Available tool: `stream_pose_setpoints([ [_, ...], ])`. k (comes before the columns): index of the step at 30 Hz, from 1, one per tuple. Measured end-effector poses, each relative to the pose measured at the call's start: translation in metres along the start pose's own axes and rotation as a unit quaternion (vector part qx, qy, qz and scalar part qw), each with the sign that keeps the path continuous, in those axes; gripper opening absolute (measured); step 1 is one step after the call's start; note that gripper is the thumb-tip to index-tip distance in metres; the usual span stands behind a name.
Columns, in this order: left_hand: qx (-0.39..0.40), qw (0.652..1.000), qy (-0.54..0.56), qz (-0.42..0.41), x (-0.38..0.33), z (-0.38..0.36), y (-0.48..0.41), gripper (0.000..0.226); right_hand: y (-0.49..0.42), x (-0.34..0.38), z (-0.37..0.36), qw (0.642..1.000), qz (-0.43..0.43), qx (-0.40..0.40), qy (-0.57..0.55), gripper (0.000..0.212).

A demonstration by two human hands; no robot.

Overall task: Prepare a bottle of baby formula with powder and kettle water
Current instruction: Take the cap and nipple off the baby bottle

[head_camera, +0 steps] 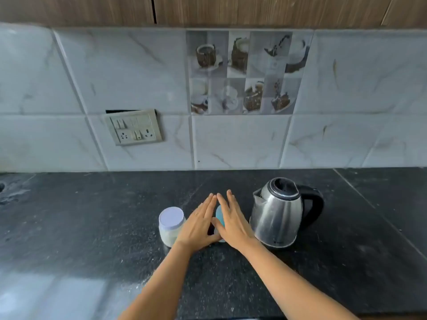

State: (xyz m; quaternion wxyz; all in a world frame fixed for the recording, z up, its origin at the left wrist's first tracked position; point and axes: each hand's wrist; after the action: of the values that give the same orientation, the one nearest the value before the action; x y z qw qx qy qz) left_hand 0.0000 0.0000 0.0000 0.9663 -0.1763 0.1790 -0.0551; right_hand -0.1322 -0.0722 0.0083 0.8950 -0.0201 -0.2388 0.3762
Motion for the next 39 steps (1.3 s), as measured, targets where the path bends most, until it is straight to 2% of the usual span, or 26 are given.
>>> stream_pose_setpoints([
  [5,0.064,0.989,0.078,0.106,-0.003,-0.037,0.018,0.107,0.004,-0.006,-0.013,0.997,-0.015,0.017,0.072,0.064],
  [7,0.055,0.976,0.139,0.158,-0.005,-0.046,0.019,0.106,0.004,-0.008,-0.018,0.997,-0.017,0.002,0.077,0.059],
  [9,0.026,0.955,0.211,0.206,-0.009,-0.053,0.018,0.099,0.001,-0.01,-0.018,0.998,-0.022,-0.002,0.066,0.051],
  [12,-0.01,0.923,0.289,0.255,-0.013,-0.064,0.017,0.075,-0.004,-0.016,-0.018,0.999,-0.002,0.014,0.044,0.043],
  [19,-0.075,0.874,0.364,0.314,-0.021,-0.069,0.0,0.046,-0.009,-0.028,-0.001,0.994,0.038,0.101,-0.01,0.041],
  [22,-0.084,0.868,0.37,0.32,-0.02,-0.073,-0.005,0.036,-0.02,-0.025,0.013,0.987,0.031,0.151,0.037,0.041],
  [25,-0.092,0.86,0.39,0.317,-0.015,-0.077,-0.004,0.038,-0.035,-0.019,0.022,0.976,-0.026,0.186,0.11,0.054],
  [27,-0.086,0.86,0.397,0.308,-0.013,-0.077,-0.004,0.036,-0.043,-0.014,0.024,0.968,-0.032,0.206,0.142,0.054],
  [31,-0.073,0.858,0.416,0.292,-0.009,-0.077,-0.005,0.036,-0.05,-0.009,0.032,0.953,0.057,0.252,0.162,0.035],
  [35,-0.08,0.854,0.426,0.289,-0.008,-0.078,-0.005,0.038,-0.062,-0.021,0.053,0.91,0.218,0.301,0.184,0.037],
  [37,-0.082,0.853,0.428,0.288,-0.008,-0.078,-0.005,0.039,-0.068,-0.023,0.064,0.912,0.253,0.289,0.144,0.039],
  [39,-0.085,0.85,0.434,0.285,-0.008,-0.079,-0.004,0.041,-0.072,-0.024,0.076,0.934,0.231,0.267,0.062,0.04],
])
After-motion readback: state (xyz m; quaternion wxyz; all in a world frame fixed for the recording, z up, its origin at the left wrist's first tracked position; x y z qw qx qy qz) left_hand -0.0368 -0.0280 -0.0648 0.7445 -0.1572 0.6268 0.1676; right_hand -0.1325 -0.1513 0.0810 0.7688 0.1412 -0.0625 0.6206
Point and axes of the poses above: each hand's wrist, its own y-axis away from the middle knuckle, its own z-axis out of the back of the hand, x = y × z, and after that the axes turned 3 degrees about -z, right-handed
